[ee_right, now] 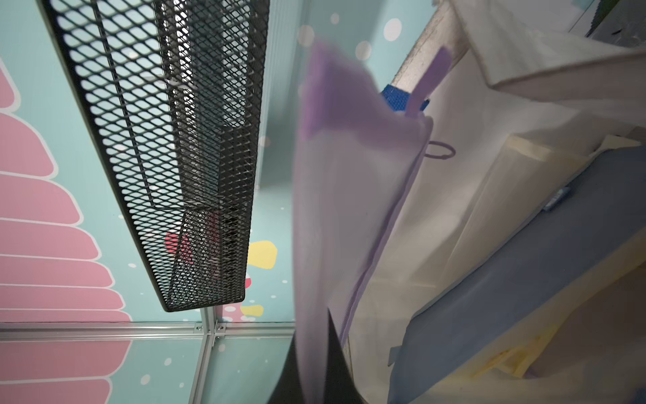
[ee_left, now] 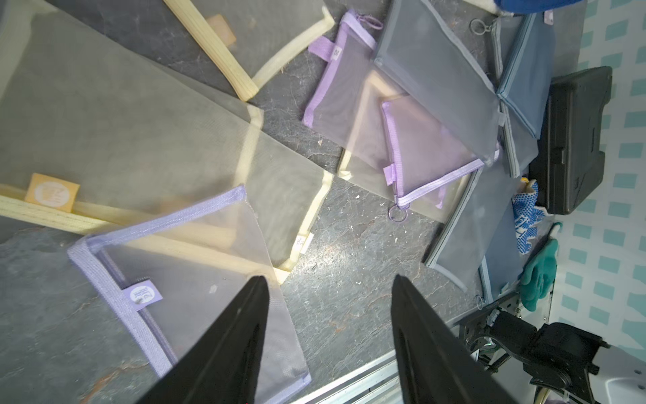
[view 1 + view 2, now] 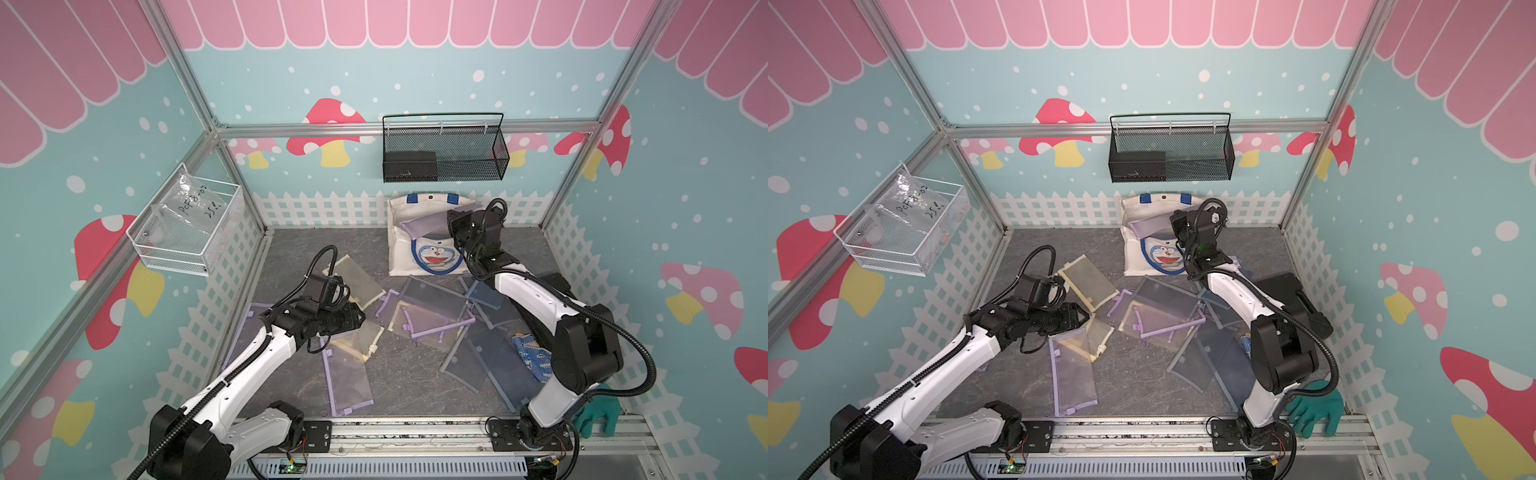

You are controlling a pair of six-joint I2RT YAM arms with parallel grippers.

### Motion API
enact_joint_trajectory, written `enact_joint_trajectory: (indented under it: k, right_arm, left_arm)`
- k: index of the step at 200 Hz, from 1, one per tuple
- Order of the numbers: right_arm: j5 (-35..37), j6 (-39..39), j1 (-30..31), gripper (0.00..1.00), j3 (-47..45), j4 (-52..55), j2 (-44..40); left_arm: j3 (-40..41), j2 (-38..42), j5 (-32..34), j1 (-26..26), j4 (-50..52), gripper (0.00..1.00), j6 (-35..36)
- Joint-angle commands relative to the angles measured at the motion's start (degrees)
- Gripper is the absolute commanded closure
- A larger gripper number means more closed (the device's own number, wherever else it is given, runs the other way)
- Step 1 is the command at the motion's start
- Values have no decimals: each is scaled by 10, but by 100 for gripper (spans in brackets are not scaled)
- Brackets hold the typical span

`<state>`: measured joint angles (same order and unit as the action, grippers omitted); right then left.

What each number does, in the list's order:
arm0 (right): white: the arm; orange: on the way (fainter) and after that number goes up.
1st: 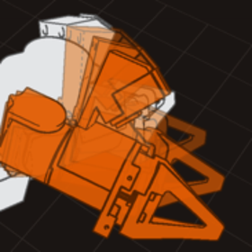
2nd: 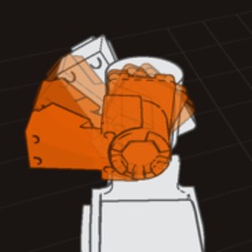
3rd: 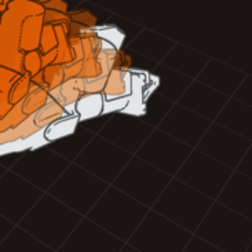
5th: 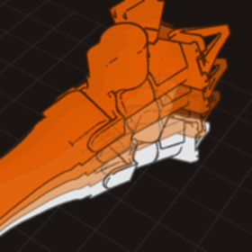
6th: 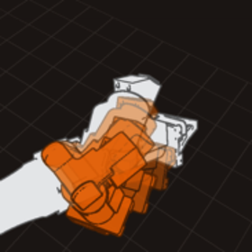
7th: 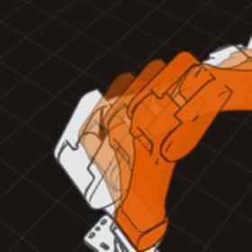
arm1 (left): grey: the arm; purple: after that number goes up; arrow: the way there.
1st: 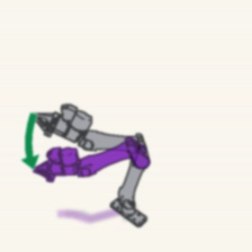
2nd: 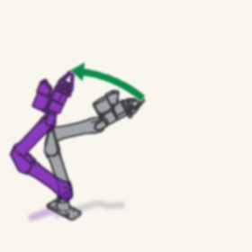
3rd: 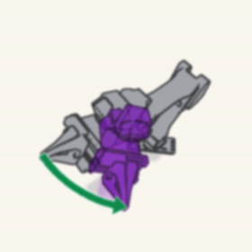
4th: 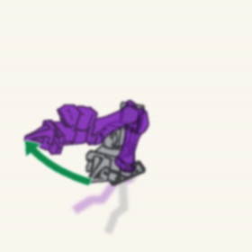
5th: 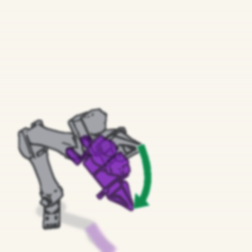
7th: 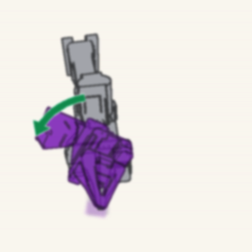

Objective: Put the pencil pouch into the canvas bag
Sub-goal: Place the pencil pouch in the canvas bag.

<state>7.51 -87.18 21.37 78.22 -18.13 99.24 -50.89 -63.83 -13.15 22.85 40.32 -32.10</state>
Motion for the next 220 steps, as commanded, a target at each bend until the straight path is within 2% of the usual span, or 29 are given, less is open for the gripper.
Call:
enact_joint_trajectory:
  k: [1,32,57,122,146,169,198,220]
  right_arm:
    - [27,-26,-2,100,26,-16,24]
    - [30,-18,-3,100,29,-13,37]
    - [26,-13,-3,89,29,0,39]
    - [18,52,-4,38,47,24,13]
    - [-9,86,-6,33,55,41,0]
    - [-49,173,-5,31,73,80,-19]
    - [-136,324,-4,28,83,153,-50]
    - [-190,431,7,26,62,215,-89]
  left_arm:
    - [-15,9,13,-1,14,41,19]
    - [-32,12,42,-8,37,41,39]
    - [-40,21,37,-29,46,41,49]
    - [-46,22,36,-71,65,41,56]
    - [-51,11,50,-73,93,41,47]
    - [-45,-1,53,-82,137,41,30]
    - [16,21,-17,-89,135,40,-4]
    - [6,16,-19,-83,172,36,-12]
